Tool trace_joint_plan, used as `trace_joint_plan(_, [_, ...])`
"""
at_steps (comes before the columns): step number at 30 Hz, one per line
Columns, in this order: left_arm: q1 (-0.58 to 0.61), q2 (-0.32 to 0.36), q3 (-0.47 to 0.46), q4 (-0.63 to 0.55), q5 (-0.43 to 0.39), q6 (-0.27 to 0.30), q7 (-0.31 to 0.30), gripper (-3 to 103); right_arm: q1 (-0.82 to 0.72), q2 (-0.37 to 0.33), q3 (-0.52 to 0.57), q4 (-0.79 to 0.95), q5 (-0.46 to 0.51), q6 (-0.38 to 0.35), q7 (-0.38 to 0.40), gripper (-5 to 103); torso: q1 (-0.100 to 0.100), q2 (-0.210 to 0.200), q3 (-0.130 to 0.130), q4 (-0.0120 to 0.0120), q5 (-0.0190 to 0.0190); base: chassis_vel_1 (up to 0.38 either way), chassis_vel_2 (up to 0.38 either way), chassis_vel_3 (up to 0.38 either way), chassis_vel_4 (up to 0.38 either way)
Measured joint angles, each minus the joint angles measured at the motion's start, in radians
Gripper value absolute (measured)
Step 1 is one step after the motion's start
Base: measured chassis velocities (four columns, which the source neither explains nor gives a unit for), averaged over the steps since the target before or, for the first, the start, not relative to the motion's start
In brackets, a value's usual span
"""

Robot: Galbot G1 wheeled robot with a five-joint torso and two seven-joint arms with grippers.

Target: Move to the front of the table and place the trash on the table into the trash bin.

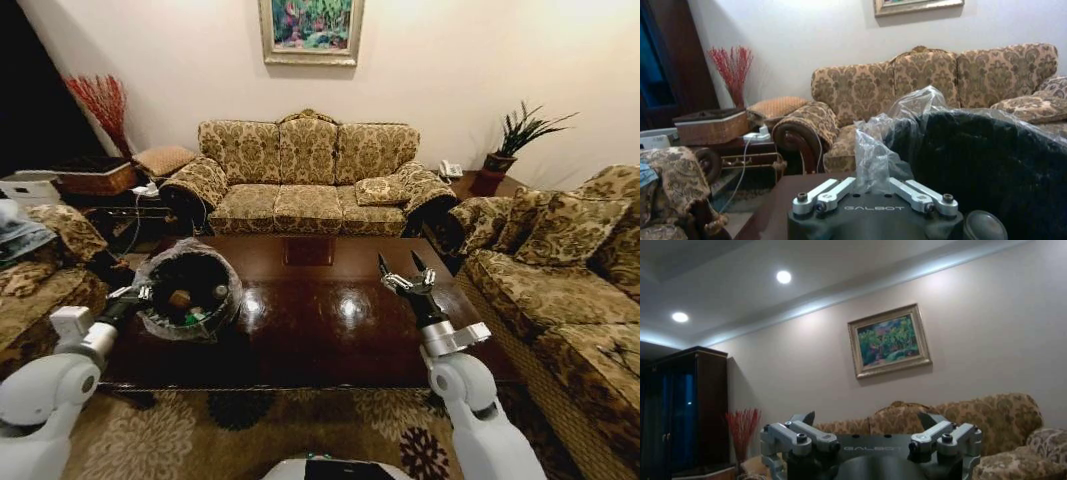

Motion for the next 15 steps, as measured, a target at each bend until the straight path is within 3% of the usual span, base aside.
trace_joint_plan(8, [-0.006,-0.003,-0.005,0.0,-0.002,0.0,-0.001,3,0.003,0.001,-0.006,-0.009,0.001,0.003,-0.004,100,0.0,0.0,0.0,-0.0001,0.0007,0.164,-0.196,-0.191,0.205])
trace_joint_plan(10, [-0.006,-0.009,-0.009,0.002,-0.002,0.0,-0.002,3,0.003,0.001,-0.006,-0.012,0.002,0.004,-0.007,100,0.0,0.0,0.0,0.0003,-0.0013,0.222,-0.269,-0.251,0.269])
trace_joint_plan(12, [-0.006,-0.012,-0.01,0.003,-0.001,-0.005,-0.004,3,0.003,0.001,-0.006,-0.013,0.002,0.004,-0.008,100,0.0,0.0,0.0,0.0004,-0.001,0.228,-0.262,-0.268,0.265])
trace_joint_plan(15, [-0.012,-0.025,-0.018,0.006,0.019,-0.039,-0.018,3,0.006,0.004,-0.007,-0.018,0.003,0.005,-0.014,100,0.0,0.0,0.0,0.0004,0.0004,0.32,-0.286,-0.307,0.274])
